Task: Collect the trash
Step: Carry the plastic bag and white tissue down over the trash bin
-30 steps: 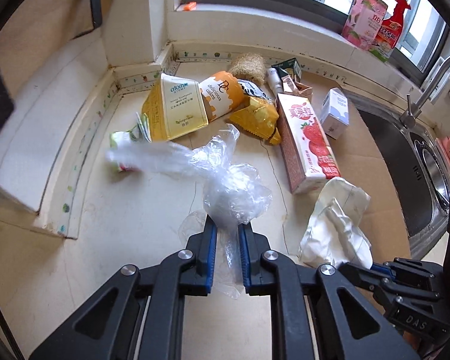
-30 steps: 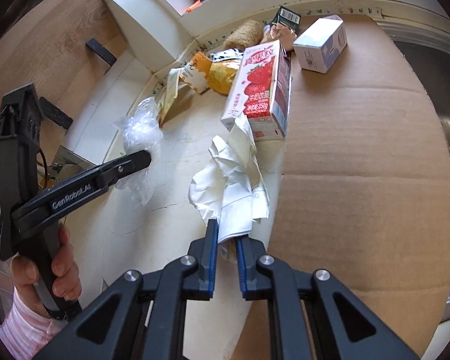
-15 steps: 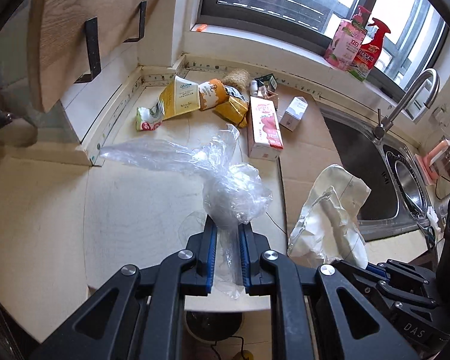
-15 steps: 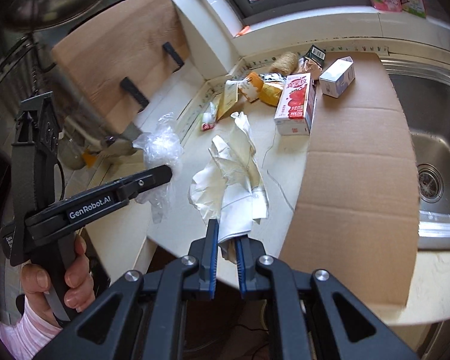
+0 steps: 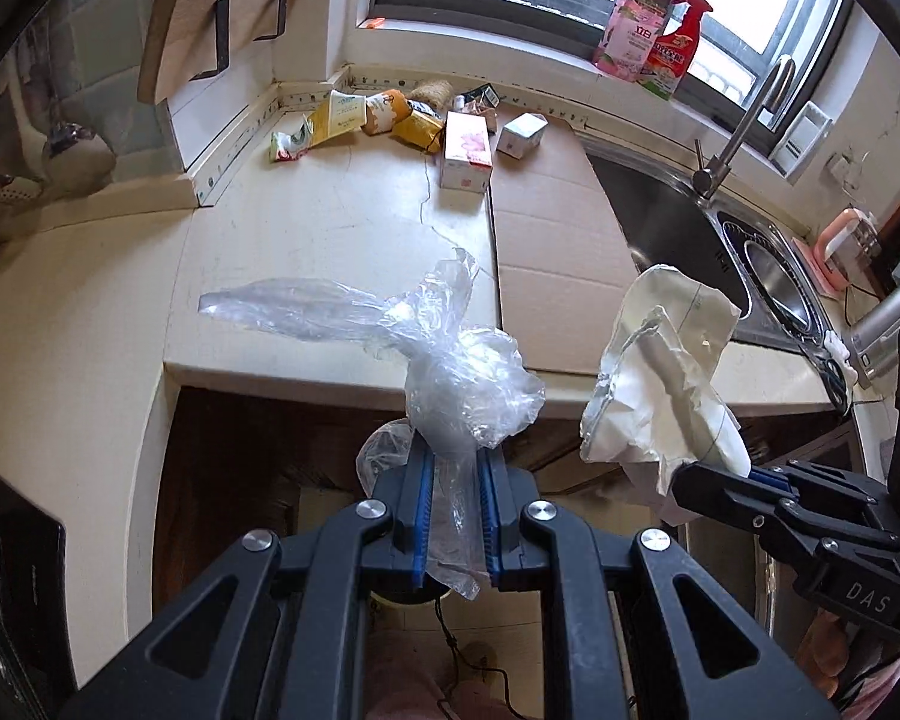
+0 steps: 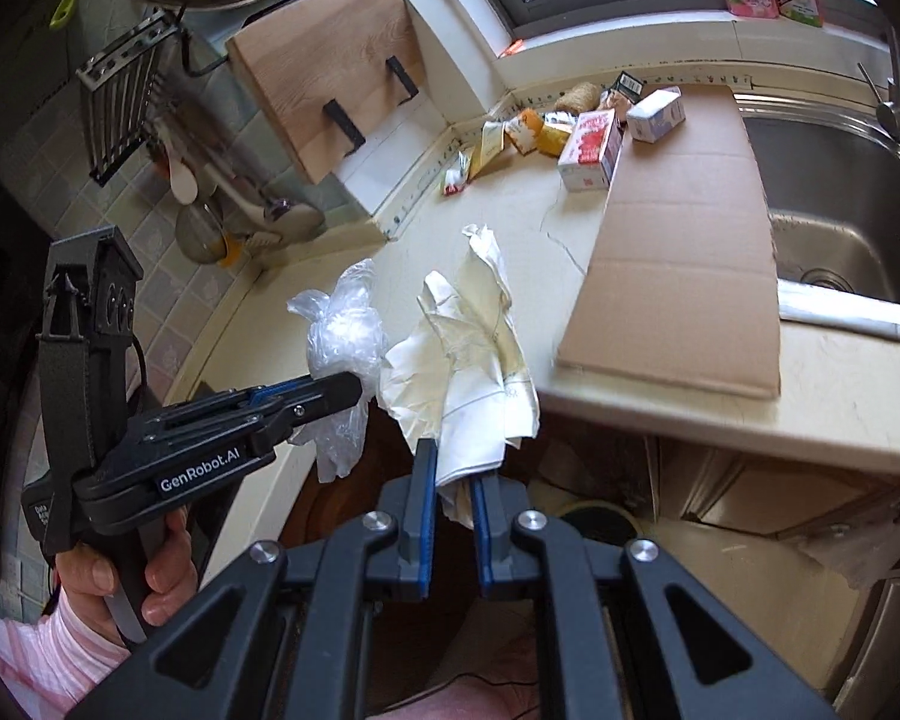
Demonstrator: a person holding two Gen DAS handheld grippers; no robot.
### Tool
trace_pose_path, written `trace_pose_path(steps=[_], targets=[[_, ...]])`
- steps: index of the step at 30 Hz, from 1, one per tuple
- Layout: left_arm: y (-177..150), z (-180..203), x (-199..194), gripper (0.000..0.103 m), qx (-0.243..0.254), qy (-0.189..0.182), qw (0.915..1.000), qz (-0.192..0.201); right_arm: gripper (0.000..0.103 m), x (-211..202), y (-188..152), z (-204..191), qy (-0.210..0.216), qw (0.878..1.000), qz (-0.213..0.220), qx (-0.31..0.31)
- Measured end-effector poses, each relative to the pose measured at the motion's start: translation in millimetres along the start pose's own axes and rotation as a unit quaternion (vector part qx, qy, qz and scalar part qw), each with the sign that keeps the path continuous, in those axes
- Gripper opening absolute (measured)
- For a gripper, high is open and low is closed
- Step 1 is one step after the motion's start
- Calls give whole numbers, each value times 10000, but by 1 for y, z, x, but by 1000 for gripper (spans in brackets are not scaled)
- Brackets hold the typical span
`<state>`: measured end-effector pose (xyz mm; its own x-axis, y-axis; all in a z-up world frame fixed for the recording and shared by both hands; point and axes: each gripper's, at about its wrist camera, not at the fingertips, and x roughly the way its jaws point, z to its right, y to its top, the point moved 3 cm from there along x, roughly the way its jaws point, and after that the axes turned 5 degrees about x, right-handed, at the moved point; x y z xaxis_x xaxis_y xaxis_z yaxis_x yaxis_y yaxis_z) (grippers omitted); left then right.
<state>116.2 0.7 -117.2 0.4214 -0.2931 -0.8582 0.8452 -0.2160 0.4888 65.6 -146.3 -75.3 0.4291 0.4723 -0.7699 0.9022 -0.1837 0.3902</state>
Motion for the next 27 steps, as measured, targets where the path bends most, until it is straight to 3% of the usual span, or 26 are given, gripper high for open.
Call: trace_pose_path(steps=[6,13,20,27], targets=[[-43,2,5,12,-59,99,9997,-202,11,6,-46,15,-79,9992,-366,164],[-94,2,43,12,-214,122,9977,-631,11,36,-90,40,-224,9959,-777,417],[-149,-1,120,12,-201,-8,9942,-1061,11,95,-129,86,-393,9876,-1291,800],[-214,-21,208,12,-449,29,9835,-1754,11,181,-172,138,-611,9739,-1817,1213]])
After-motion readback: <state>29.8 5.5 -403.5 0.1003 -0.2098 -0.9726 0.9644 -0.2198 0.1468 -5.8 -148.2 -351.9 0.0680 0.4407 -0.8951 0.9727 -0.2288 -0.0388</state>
